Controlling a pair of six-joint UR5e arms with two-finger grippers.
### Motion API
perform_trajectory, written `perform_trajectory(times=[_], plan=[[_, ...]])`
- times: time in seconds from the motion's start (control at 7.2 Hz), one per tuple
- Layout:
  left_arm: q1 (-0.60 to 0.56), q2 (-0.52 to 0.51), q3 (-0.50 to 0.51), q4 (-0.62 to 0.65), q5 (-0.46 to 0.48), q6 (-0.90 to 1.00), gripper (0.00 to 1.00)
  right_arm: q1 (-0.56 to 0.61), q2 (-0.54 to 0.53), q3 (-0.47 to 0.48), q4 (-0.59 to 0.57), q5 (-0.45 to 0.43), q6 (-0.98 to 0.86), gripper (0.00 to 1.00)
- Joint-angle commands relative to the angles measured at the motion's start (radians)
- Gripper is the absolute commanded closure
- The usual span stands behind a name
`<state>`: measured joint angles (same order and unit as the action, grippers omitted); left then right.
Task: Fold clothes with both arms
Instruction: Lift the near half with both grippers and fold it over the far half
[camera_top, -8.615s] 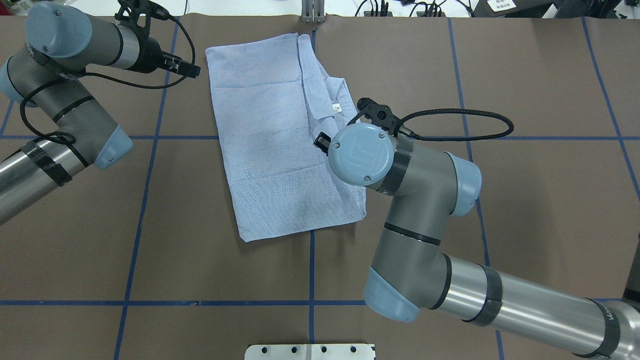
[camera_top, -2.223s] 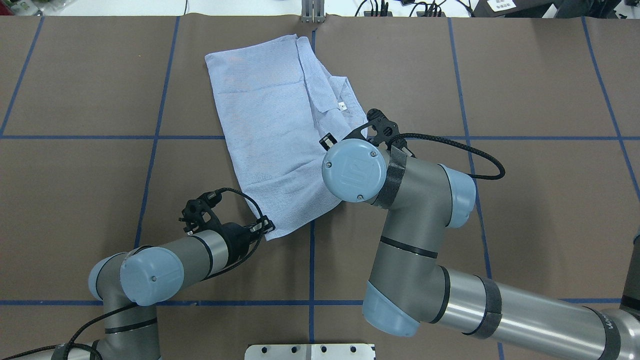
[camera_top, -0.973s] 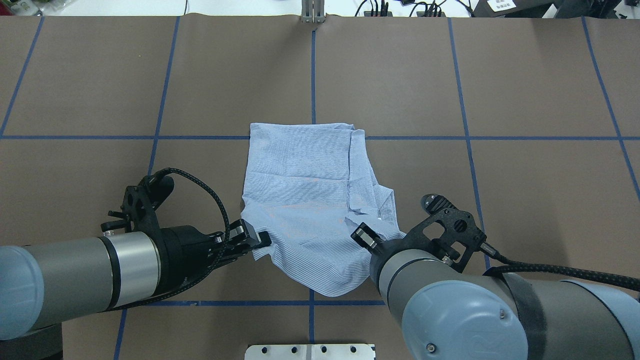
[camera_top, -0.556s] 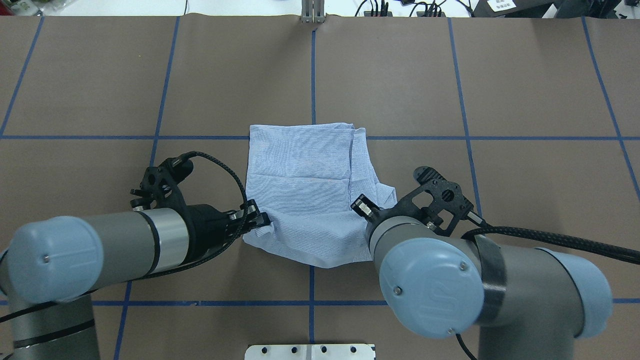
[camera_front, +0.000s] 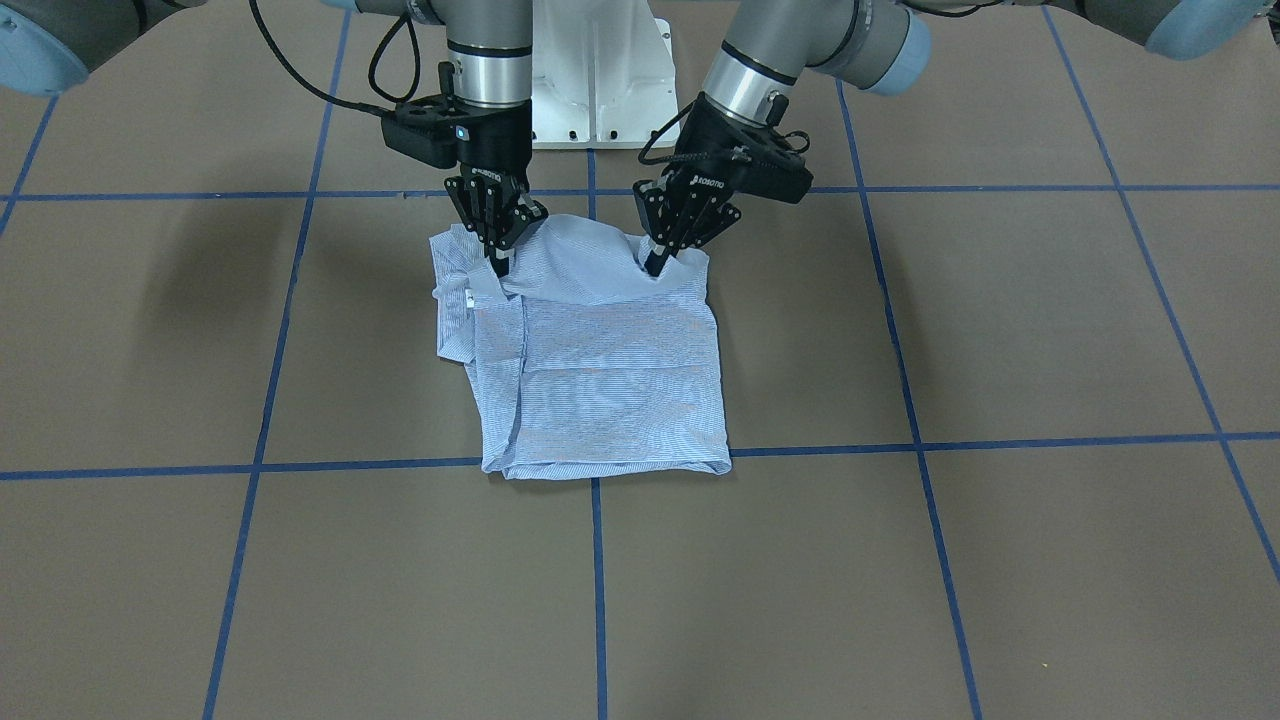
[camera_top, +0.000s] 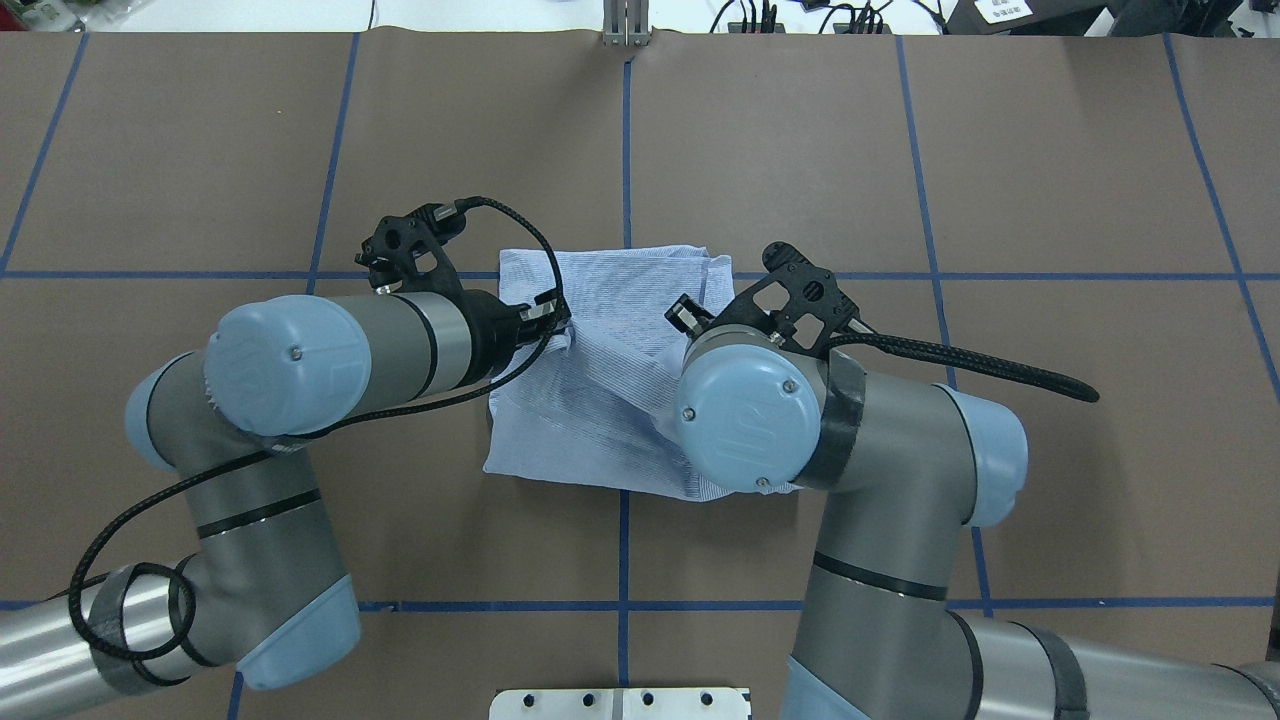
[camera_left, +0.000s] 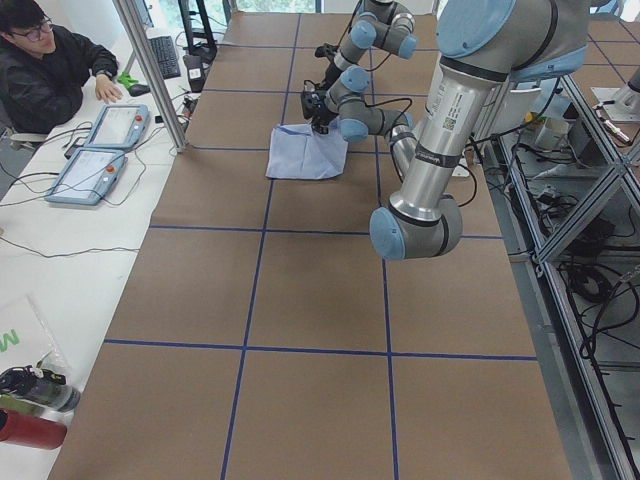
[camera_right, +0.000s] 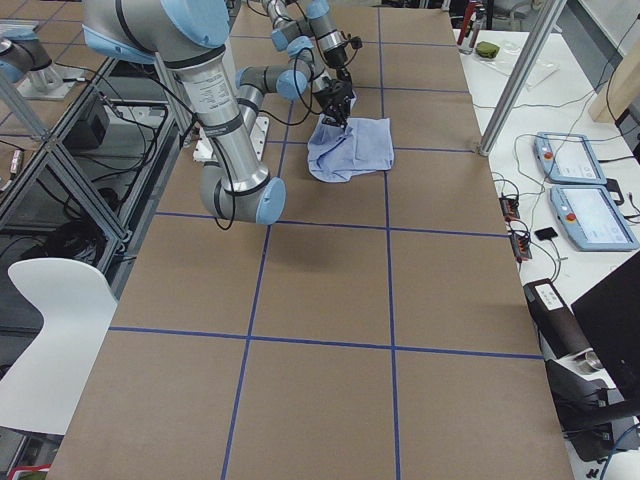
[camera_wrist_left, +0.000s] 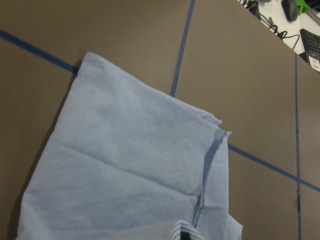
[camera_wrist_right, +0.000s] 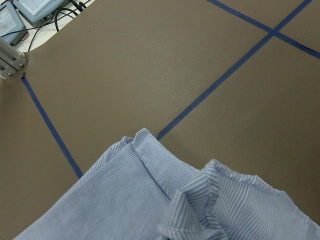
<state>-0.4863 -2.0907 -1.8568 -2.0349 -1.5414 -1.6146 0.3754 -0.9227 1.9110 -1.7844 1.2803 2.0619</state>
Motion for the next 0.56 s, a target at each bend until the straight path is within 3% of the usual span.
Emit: perform_trajectory(times=[0.0,0.28,0.42], plan=[[-0.05,-0.035,0.083,-0.01,0.0,0.065,1.0,0.034,0.045,-0.107,0.029,0.002,-0.029,1.0],[-0.061,-0.109,0.22,-0.011,0.001,0.1,1.0,0.054,0.059,-0.258,0.196,0.004,-0.069,1.0],[-0.074,-0.114,0.253,-0.016,0.001,0.117,1.0,0.063,0.091,-0.33,0.216,0.008,-0.087,1.0]])
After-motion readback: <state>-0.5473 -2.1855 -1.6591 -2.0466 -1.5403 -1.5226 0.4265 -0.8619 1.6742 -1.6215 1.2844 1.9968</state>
